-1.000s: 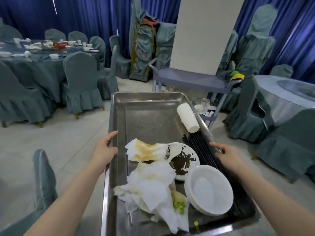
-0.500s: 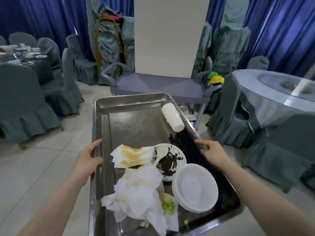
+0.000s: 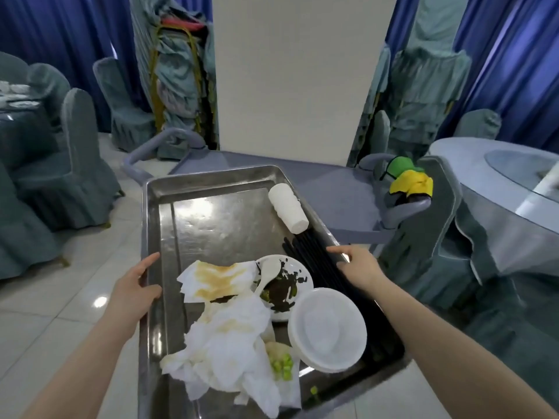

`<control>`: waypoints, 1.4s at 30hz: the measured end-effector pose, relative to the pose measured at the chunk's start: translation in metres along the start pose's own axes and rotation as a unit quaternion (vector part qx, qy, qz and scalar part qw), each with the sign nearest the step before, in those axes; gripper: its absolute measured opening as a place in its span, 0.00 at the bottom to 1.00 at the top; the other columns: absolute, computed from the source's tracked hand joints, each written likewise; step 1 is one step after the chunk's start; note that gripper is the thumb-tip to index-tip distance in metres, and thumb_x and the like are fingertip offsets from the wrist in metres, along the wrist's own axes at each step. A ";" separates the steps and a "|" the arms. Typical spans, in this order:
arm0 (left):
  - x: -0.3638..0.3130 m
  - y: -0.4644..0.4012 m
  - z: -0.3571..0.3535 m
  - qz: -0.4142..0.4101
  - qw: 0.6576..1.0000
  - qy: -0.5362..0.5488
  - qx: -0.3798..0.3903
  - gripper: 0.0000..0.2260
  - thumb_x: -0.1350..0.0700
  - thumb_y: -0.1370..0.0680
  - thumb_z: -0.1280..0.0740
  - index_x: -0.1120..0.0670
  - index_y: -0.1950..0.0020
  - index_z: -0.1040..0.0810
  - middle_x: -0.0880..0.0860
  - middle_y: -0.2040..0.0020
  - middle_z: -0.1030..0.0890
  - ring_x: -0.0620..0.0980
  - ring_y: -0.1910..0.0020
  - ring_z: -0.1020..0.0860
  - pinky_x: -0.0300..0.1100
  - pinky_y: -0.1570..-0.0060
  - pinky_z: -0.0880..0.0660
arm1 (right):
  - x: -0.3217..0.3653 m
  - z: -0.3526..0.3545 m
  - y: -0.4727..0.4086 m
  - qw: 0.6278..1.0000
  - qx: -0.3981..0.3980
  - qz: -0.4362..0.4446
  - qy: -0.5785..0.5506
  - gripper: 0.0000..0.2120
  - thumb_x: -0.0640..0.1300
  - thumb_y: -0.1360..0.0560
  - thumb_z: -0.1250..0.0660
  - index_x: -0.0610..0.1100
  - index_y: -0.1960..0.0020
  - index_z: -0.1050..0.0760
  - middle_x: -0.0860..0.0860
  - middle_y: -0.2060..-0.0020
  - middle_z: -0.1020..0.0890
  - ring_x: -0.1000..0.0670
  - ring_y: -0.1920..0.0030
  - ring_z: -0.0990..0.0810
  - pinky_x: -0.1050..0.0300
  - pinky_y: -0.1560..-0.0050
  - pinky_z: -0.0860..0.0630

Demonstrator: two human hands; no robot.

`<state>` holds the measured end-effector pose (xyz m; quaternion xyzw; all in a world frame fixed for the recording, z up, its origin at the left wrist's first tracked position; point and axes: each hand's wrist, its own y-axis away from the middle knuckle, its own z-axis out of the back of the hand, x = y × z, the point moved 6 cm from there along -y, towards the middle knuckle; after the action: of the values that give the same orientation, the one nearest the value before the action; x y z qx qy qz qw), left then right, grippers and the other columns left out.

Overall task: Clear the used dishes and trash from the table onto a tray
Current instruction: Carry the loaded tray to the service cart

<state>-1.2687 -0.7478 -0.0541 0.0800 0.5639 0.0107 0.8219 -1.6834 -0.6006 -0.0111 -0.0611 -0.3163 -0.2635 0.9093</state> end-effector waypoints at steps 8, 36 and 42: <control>-0.034 -0.121 -0.055 0.044 0.999 0.001 0.004 0.32 0.70 0.28 0.37 0.41 0.31 0.31 0.54 0.44 0.22 0.51 0.58 0.20 0.38 0.71 0.24 | -0.005 0.000 -0.167 0.999 0.038 -0.002 -0.006 0.22 0.35 0.27 0.36 0.58 0.42 0.21 0.49 0.45 0.18 0.51 0.59 0.20 0.64 0.56 0.30; -0.079 -0.248 -0.203 0.223 0.959 -0.069 -0.161 0.32 0.62 0.29 0.29 0.41 0.30 0.33 0.54 0.48 0.20 0.50 0.57 0.20 0.40 0.65 0.24 | 0.008 -0.082 -0.575 0.958 0.240 0.157 -0.009 0.19 0.34 0.29 0.36 0.53 0.46 0.18 0.51 0.52 0.17 0.59 0.65 0.26 0.63 0.57 0.30; -0.087 -0.255 -0.236 0.254 0.956 -0.013 -0.144 0.30 0.64 0.28 0.30 0.42 0.30 0.32 0.50 0.58 0.20 0.50 0.66 0.17 0.41 0.73 0.22 | 0.008 -0.068 -0.606 0.972 0.211 0.106 -0.015 0.17 0.36 0.26 0.40 0.50 0.46 0.18 0.51 0.44 0.18 0.49 0.47 0.20 0.63 0.50 0.30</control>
<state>-1.5378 -0.9806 -0.0928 0.1016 0.5070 0.2993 0.8019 -1.9547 -1.1403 -0.0937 0.0944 -0.3704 -0.0921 0.9195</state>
